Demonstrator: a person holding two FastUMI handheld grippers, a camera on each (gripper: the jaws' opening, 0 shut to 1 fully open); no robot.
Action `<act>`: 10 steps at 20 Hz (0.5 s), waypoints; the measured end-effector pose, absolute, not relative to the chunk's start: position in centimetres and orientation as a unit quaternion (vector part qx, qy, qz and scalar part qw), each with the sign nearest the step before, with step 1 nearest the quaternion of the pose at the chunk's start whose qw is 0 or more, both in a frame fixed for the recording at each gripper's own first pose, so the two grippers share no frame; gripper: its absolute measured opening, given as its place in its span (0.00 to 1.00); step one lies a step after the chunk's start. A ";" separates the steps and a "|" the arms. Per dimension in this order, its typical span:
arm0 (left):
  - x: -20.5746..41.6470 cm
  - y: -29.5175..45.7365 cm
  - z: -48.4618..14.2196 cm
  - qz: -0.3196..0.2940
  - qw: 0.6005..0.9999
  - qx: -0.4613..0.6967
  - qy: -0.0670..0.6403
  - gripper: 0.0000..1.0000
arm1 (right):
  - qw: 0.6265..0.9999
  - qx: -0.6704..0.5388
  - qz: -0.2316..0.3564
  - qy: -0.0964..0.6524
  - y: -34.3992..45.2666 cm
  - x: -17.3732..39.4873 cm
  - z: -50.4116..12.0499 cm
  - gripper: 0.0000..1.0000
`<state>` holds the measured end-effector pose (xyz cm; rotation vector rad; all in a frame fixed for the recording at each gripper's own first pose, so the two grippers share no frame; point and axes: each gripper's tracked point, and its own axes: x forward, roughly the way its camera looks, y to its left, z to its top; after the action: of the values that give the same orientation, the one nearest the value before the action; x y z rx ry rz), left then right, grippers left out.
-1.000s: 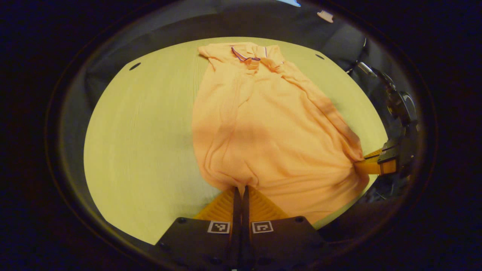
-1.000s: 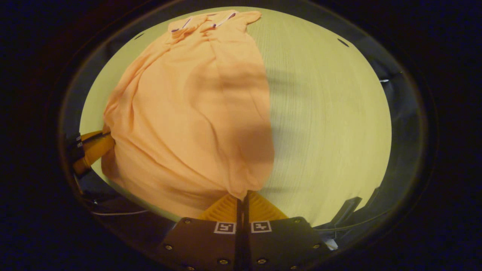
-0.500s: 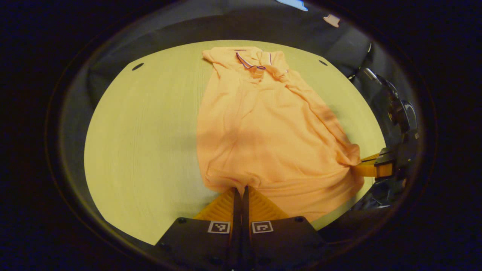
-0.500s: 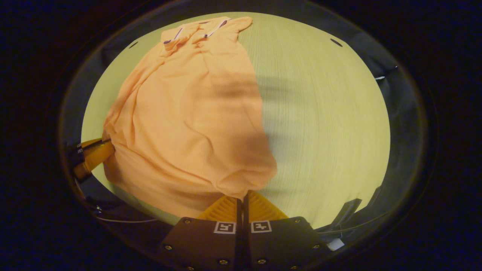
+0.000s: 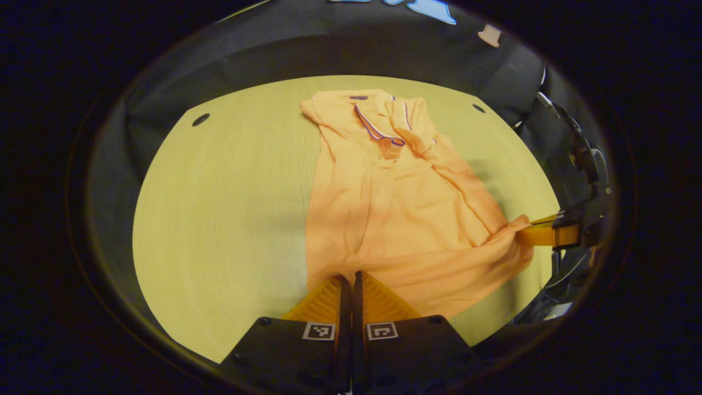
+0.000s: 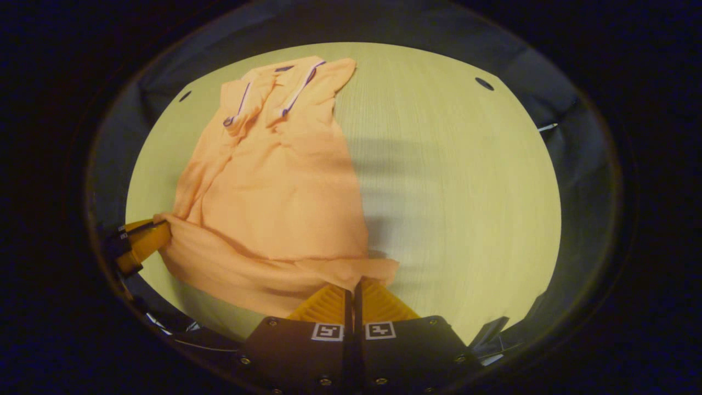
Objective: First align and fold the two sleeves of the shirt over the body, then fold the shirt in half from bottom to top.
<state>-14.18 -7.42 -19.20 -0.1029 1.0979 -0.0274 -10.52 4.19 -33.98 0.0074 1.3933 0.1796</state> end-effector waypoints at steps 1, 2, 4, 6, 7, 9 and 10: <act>-13.4 -7.1 -19.1 -0.012 0.854 -0.049 0.519 0.07 | 0.767 0.008 0.081 0.637 4.3 -9.5 -33.9 0.00; -12.4 -6.9 -18.9 -0.011 0.855 -0.050 0.516 0.07 | 0.771 0.012 0.078 0.632 4.3 -8.3 -33.8 0.00; -10.0 -6.7 -18.4 -0.010 0.861 -0.054 0.506 0.07 | 0.782 0.014 0.075 0.618 4.4 -5.5 -33.4 0.00; -7.2 -6.2 -17.7 -0.008 0.867 -0.053 0.495 0.07 | 0.794 0.015 0.074 0.603 4.4 -2.5 -32.8 0.00; -5.8 -5.9 -17.4 -0.008 0.871 -0.051 0.489 0.07 | 0.799 0.017 0.074 0.597 4.4 -1.1 -32.4 0.00; -3.1 -5.2 -16.6 -0.005 0.877 -0.047 0.479 0.07 | 0.810 0.020 0.073 0.581 4.6 1.8 -31.7 0.00; -1.8 -4.9 -16.1 -0.004 0.880 -0.047 0.473 0.07 | 0.815 0.024 0.072 0.574 4.7 3.3 -31.4 0.00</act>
<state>-1.80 -4.91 -16.12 -0.0989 0.9858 -0.0087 3.31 4.71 -31.36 0.0502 1.2241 0.1530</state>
